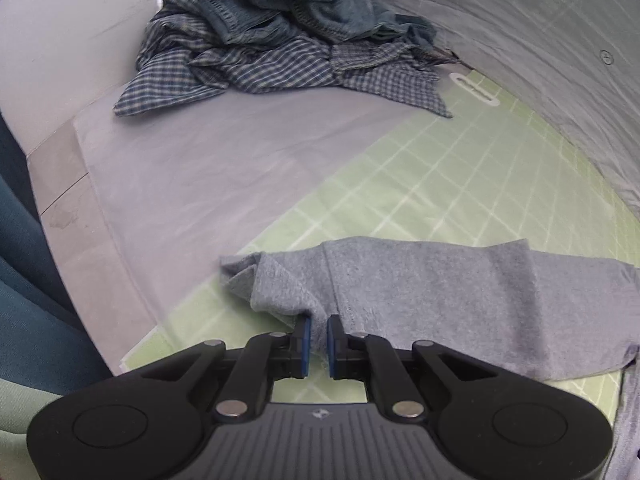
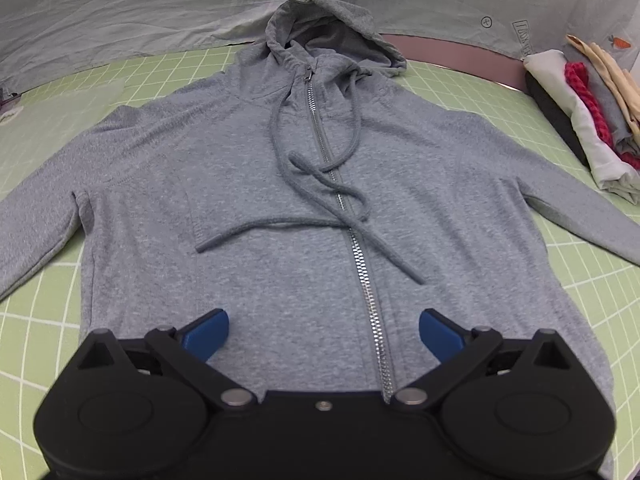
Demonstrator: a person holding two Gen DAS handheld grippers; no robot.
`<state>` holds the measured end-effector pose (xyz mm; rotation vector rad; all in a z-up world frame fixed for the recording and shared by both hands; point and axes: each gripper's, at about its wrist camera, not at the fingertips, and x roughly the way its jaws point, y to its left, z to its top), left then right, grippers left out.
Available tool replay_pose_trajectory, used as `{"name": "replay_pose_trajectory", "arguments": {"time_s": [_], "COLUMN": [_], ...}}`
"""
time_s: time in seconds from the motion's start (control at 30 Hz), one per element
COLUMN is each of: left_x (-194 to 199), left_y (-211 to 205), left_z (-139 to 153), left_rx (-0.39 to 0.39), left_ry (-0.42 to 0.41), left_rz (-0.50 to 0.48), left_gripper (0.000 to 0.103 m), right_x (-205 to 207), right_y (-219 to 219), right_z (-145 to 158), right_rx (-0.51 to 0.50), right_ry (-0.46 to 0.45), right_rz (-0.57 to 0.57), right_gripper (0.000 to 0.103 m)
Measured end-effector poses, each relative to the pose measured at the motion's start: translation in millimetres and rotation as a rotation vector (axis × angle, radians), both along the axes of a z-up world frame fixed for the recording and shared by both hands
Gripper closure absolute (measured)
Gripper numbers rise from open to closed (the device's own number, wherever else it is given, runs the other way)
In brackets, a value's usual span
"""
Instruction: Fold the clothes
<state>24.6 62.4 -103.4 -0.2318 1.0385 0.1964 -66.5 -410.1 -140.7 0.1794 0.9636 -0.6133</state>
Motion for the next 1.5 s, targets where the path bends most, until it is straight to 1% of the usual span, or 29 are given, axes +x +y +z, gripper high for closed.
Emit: {"name": "replay_pose_trajectory", "arguments": {"time_s": [0.17,0.27,0.37,0.4,0.47,0.53,0.6,0.63,0.7,0.73,0.77,0.8,0.83,0.87,0.93,1.0,1.07,1.1,1.2,1.27,1.3,1.37,1.4,1.43,1.47,1.5], "left_x": [10,13,12,10,2,-12,-28,-33,-45,-48,-49,-48,-46,-44,-38,-33,-30,-29,-24,-20,-19,-15,-13,-11,-10,-8], "left_y": [-61,-115,-178,-200,-243,-294,-338,-352,-375,-378,-379,-370,-361,-352,-332,-309,-286,-273,-244,-230,-224,-212,-208,-206,-204,-202], "left_z": [14,23,32,35,42,47,49,50,46,43,40,37,33,29,23,16,13,11,8,7,6,6,6,5,3,1], "left_rx": [-0.039,-0.068,-0.098,-0.116,-0.175,-0.233,-0.27,-0.273,-0.248,-0.211,-0.177,-0.155,-0.132,-0.109,-0.082,-0.055,-0.04,-0.038,-0.031,-0.024,-0.023,-0.023,-0.024,-0.027,-0.033,-0.039], "left_ry": [-0.053,-0.083,-0.114,-0.123,-0.137,-0.152,-0.164,-0.158,-0.134,-0.125,-0.115,-0.101,-0.088,-0.074,-0.038,0.002,0.031,0.043,0.067,0.077,0.079,0.082,0.082,0.084,0.088,0.094], "left_rz": [-0.111,-0.19,-0.282,-0.315,-0.388,-0.488,-0.588,-0.61,-0.634,-0.637,-0.629,-0.589,-0.55,-0.51,-0.443,-0.376,-0.317,-0.293,-0.256,-0.244,-0.24,-0.233,-0.23,-0.227,-0.226,-0.225], "left_gripper": [0.094,0.094,0.094,0.094,0.094,0.094,0.092,0.088,0.081,0.073,0.063,0.058,0.051,0.046,0.041,0.038,0.033,0.032,0.032,0.032,0.032,0.031,0.03,0.029,0.029,0.029], "right_x": [-22,-37,-57,-63,-75,-85,-90,-89,-87,-86,-85,-84,-83,-82,-81,-79,-77,-70,-51,-38,-32,-23,-18,-15,-12,-11], "right_y": [-11,-23,-48,-58,-77,-94,-104,-106,-108,-110,-111,-112,-114,-115,-118,-121,-123,-117,-94,-78,-70,-57,-51,-47,-42,-39], "right_z": [10,17,29,32,36,39,40,40,40,40,40,40,40,40,40,40,40,41,40,36,33,24,19,15,10,10], "right_rx": [0.012,0.003,-0.004,-0.007,-0.014,-0.02,-0.021,-0.018,-0.012,-0.009,-0.006,-0.004,-0.001,0.002,0.008,0.014,0.02,0.033,0.071,0.096,0.109,0.149,0.175,0.185,0.196,0.175], "right_ry": [-0.016,-0.014,-0.027,-0.028,-0.029,-0.03,-0.035,-0.039,-0.047,-0.052,-0.056,-0.06,-0.064,-0.069,-0.077,-0.086,-0.094,-0.11,-0.137,-0.131,-0.123,-0.095,-0.078,-0.059,-0.04,-0.033], "right_rz": [-0.016,-0.013,-0.035,-0.042,-0.058,-0.07,-0.073,-0.069,-0.061,-0.057,-0.054,-0.05,-0.046,-0.042,-0.034,-0.027,-0.019,-0.003,0.046,0.082,0.1,0.141,0.164,0.174,0.183,0.2], "right_gripper": [0.0,0.0,0.0,0.0,0.0,0.0,0.0,0.0,0.0,0.0,0.0,0.0,0.0,0.0,0.0,0.0,0.001,0.001,0.008,0.017,0.02,0.028,0.031,0.038,0.041,0.042]}}
